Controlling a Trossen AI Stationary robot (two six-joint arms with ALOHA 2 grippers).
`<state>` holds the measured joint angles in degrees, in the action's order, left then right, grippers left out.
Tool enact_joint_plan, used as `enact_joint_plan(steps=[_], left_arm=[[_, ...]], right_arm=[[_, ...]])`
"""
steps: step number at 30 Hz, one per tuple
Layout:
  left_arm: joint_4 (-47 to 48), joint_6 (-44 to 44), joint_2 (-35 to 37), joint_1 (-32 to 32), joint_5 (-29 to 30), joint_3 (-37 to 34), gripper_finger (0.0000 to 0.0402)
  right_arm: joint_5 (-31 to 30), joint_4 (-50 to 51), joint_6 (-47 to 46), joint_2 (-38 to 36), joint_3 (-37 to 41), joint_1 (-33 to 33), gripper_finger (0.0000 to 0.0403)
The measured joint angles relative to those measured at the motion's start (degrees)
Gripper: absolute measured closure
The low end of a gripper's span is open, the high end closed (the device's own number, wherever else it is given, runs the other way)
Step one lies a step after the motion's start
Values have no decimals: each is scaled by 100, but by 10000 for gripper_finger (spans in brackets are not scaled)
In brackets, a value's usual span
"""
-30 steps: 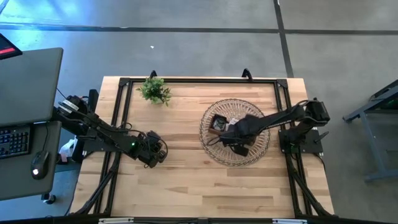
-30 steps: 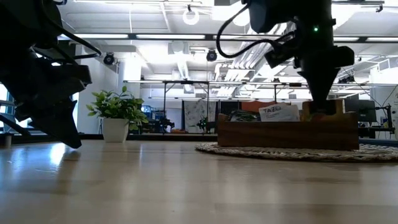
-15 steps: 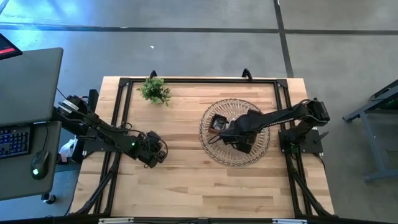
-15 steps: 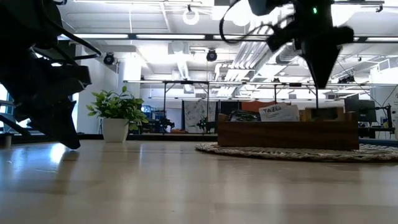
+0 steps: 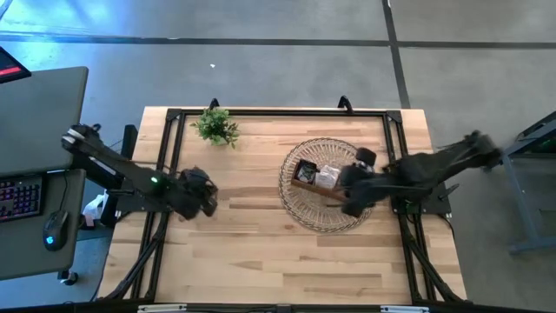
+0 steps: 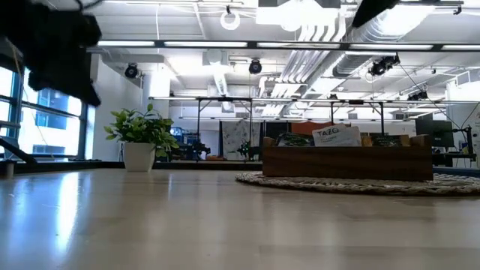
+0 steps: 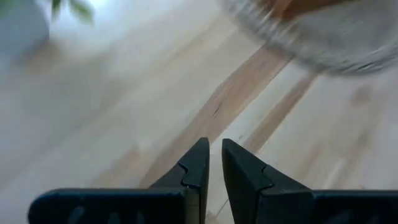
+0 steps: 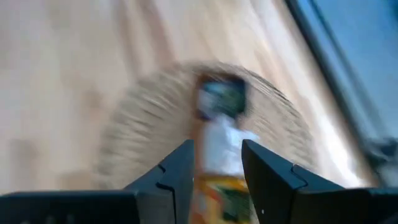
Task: Pick & Place Tea
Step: Return to Home Position
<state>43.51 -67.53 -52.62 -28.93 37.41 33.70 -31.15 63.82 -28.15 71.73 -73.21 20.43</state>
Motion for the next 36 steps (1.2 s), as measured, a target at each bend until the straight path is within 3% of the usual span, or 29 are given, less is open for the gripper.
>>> enact_joint_plan(steps=[5,11,14,17,21,27,30,32,36], left_arm=[[-37,1438,1815,2,274,2,358],[-92,2924,3663,2,-149,1,358],[-812,3803,4349,4,-345,-215,358],[-1909,4693,4918,4,-1015,-589,358],[-2321,4926,5232,4,-1523,-950,358],[-2403,4962,5218,7,-637,-1332,358],[-2440,4951,5222,7,-499,-1444,358],[-2706,5104,5222,7,-706,-1452,358],[-3889,5969,5131,7,-1699,-1886,358]], right_arm=[[211,-2052,355,-1679,1624,421,274],[429,-4211,1347,-3523,3573,574,274],[658,-5034,1690,-4372,4371,483,274],[1116,-5699,2122,-5131,4962,330,274],[1467,-6168,2769,-5974,5417,100,274],[1717,-6220,3211,-6761,5761,-299,274],[1828,-6157,3246,-6960,5923,-510,274],[2009,-6154,3314,-7047,6027,-630,274],[2303,-6160,3243,-7110,6137,-834,274]])
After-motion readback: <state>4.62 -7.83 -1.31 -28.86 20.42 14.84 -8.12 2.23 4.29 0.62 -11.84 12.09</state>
